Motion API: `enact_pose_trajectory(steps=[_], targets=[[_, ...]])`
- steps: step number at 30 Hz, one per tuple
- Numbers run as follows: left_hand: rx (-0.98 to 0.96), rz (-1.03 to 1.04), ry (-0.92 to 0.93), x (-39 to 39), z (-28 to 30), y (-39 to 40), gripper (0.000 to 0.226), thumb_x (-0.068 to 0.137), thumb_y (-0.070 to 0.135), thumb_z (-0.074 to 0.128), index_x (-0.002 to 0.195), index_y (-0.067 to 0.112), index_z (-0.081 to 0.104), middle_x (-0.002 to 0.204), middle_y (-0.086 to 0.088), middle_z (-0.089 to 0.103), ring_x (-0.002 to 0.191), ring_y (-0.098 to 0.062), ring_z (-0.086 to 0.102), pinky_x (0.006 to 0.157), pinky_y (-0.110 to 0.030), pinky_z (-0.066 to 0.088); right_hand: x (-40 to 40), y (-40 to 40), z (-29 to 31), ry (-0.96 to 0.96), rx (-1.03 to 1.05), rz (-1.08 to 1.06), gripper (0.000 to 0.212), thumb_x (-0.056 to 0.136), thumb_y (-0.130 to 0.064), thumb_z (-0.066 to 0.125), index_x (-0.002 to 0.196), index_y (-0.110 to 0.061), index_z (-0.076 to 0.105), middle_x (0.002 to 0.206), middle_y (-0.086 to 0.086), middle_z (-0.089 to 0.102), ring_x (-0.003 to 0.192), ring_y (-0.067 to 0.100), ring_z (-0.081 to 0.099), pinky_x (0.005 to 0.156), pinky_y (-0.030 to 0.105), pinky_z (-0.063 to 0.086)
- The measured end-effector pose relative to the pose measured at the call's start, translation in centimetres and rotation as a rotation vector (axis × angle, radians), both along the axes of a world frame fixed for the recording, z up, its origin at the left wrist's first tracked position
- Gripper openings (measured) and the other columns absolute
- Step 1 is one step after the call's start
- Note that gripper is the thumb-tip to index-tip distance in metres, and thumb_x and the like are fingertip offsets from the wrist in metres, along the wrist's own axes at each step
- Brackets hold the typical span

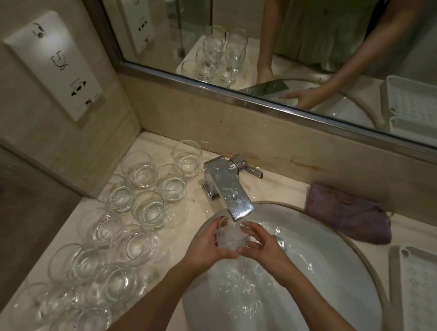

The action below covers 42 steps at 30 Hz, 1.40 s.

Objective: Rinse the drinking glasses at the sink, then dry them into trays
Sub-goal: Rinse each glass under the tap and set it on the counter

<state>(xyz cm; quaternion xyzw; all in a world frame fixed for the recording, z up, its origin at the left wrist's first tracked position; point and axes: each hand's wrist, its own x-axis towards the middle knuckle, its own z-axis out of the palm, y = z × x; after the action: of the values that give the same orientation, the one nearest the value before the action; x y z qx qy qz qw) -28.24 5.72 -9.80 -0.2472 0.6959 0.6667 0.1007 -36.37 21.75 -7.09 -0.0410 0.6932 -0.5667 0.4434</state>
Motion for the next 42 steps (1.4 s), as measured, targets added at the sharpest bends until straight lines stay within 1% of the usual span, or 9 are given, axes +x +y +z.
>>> enact_pose_trajectory(steps=[5,9,14,17,20,26,30,37,42], targets=[[-0.097,-0.183,-0.090,-0.7,0.7,-0.6,0.110,0.043,0.047,0.088,0.141,0.023,0.043,0.129,0.002,0.058,0.113,-0.015,0.061,0.099,-0.039,0.049,-0.1,0.7,0.1,-0.073,0.036,-0.039,0.047,0.078,-0.006,0.076,0.120,-0.022,0.060,0.109,-0.002,0.068,0.098,0.014,0.066,0.092,0.040,0.052],[0.009,-0.159,-0.061,-0.2,1.9,-1.0,0.084,0.067,0.003,0.084,0.138,0.015,0.040,0.135,-0.005,0.047,0.115,-0.012,0.054,0.092,-0.022,0.051,0.8,0.0,0.2,0.029,0.060,-0.042,0.052,0.076,-0.004,0.078,0.118,-0.026,0.056,0.116,-0.001,0.062,0.086,0.016,0.066,0.082,0.031,0.053],[0.144,-0.024,0.006,0.4,2.2,-0.8,0.073,0.068,-0.007,0.078,0.125,0.027,0.047,0.130,-0.005,0.056,0.112,-0.014,0.062,0.085,-0.026,0.053,0.4,-1.2,1.3,0.165,0.061,0.041,0.053,0.077,-0.005,0.078,0.113,-0.036,0.055,0.108,-0.013,0.059,0.079,-0.002,0.065,0.069,0.013,0.050],[0.164,-0.007,-0.050,0.5,2.2,-0.5,0.063,0.064,0.012,0.083,0.120,0.020,0.055,0.125,-0.011,0.062,0.107,-0.020,0.065,0.085,-0.028,0.055,-0.2,-0.3,1.3,0.069,0.081,0.030,0.045,0.081,-0.013,0.075,0.121,-0.023,0.058,0.106,-0.004,0.065,0.082,0.009,0.066,0.074,0.025,0.057],[0.117,-0.037,-0.089,0.4,2.0,-0.6,0.085,0.048,0.031,0.088,0.124,0.017,0.055,0.124,-0.008,0.063,0.108,-0.022,0.065,0.095,-0.038,0.053,0.7,0.4,0.8,-0.023,0.030,-0.013,0.041,0.083,-0.012,0.073,0.119,-0.027,0.059,0.115,0.001,0.066,0.088,0.015,0.068,0.086,0.038,0.055],[0.056,-0.010,-0.049,0.7,1.7,-0.5,0.081,0.050,0.012,0.086,0.120,0.023,0.046,0.125,-0.008,0.054,0.114,-0.024,0.060,0.090,-0.039,0.055,2.1,-0.6,0.2,0.060,-0.043,-0.026,0.060,0.080,-0.002,0.074,0.120,-0.039,0.049,0.130,-0.015,0.054,0.116,0.006,0.056,0.098,0.026,0.047],[0.076,0.032,-0.075,1.2,1.7,0.0,0.090,0.041,0.032,0.087,0.119,0.015,0.046,0.119,-0.008,0.058,0.109,-0.021,0.062,0.089,-0.034,0.055,0.9,-0.6,1.4,0.080,0.015,0.100,0.051,0.083,-0.007,0.072,0.115,-0.042,0.052,0.122,-0.013,0.059,0.091,-0.001,0.065,0.077,0.017,0.051],[0.029,0.053,-0.100,0.6,1.8,1.0,0.064,0.060,0.012,0.088,0.108,0.020,0.048,0.110,-0.007,0.064,0.095,-0.013,0.065,0.082,-0.024,0.054,1.4,0.8,0.6,-0.141,-0.028,-0.042,0.044,0.089,-0.016,0.066,0.126,-0.037,0.055,0.123,-0.011,0.063,0.111,0.010,0.062,0.094,0.038,0.051],[-0.098,0.110,-0.085,0.1,2.0,1.3,0.080,0.052,0.034,0.088,0.122,0.024,0.051,0.119,0.001,0.063,0.106,-0.010,0.062,0.093,-0.028,0.051,1.4,0.9,0.3,-0.142,-0.008,-0.184,0.038,0.090,-0.018,0.064,0.125,-0.030,0.056,0.124,-0.004,0.062,0.114,0.014,0.060,0.091,0.037,0.052]])
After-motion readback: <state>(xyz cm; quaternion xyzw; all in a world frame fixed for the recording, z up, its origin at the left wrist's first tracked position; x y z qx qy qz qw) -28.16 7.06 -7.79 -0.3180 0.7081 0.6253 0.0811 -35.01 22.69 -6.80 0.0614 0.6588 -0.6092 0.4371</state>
